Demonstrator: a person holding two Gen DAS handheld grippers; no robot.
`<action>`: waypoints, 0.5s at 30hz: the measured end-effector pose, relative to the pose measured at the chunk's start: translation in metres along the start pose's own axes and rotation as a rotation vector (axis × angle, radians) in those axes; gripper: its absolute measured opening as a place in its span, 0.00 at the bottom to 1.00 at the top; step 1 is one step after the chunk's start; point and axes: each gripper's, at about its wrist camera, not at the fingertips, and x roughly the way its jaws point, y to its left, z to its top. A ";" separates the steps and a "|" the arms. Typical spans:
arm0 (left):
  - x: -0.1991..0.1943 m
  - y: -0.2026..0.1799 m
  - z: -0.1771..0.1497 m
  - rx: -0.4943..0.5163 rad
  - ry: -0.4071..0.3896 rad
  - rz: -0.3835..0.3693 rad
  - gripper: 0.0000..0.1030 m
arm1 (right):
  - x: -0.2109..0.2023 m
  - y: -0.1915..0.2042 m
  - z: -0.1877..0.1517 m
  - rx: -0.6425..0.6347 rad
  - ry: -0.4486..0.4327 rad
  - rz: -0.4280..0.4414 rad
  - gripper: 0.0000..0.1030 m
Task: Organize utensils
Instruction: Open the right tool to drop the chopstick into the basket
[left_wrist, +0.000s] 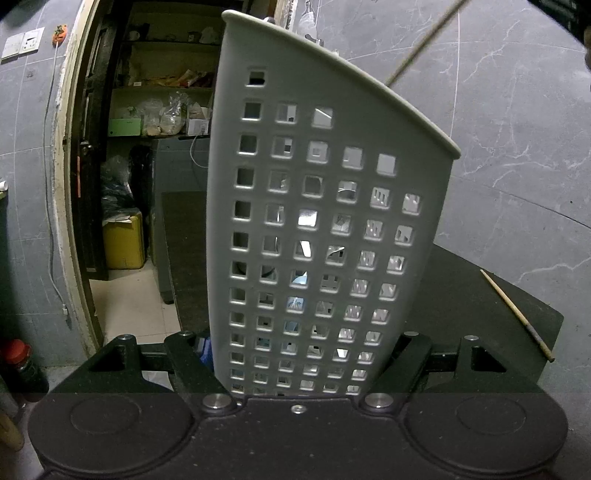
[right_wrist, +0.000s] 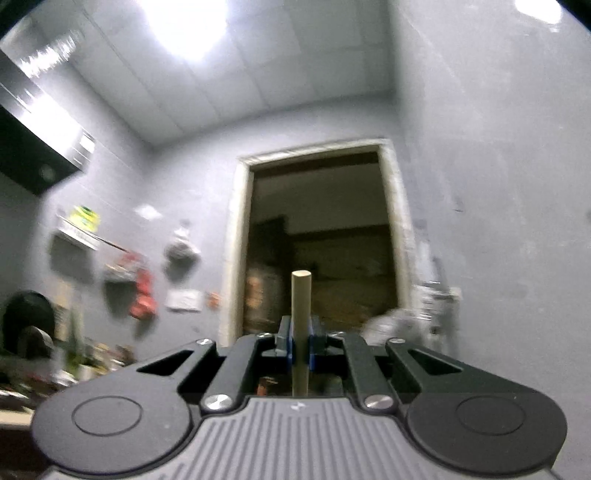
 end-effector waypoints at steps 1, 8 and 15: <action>0.000 0.000 0.000 0.000 0.000 -0.001 0.75 | 0.001 0.004 0.003 0.010 0.001 0.033 0.09; -0.001 0.002 0.000 -0.003 -0.001 -0.001 0.75 | 0.011 0.018 0.001 0.055 0.038 0.157 0.09; -0.001 0.003 -0.001 -0.004 -0.002 -0.002 0.75 | 0.038 0.024 -0.018 0.081 0.132 0.202 0.09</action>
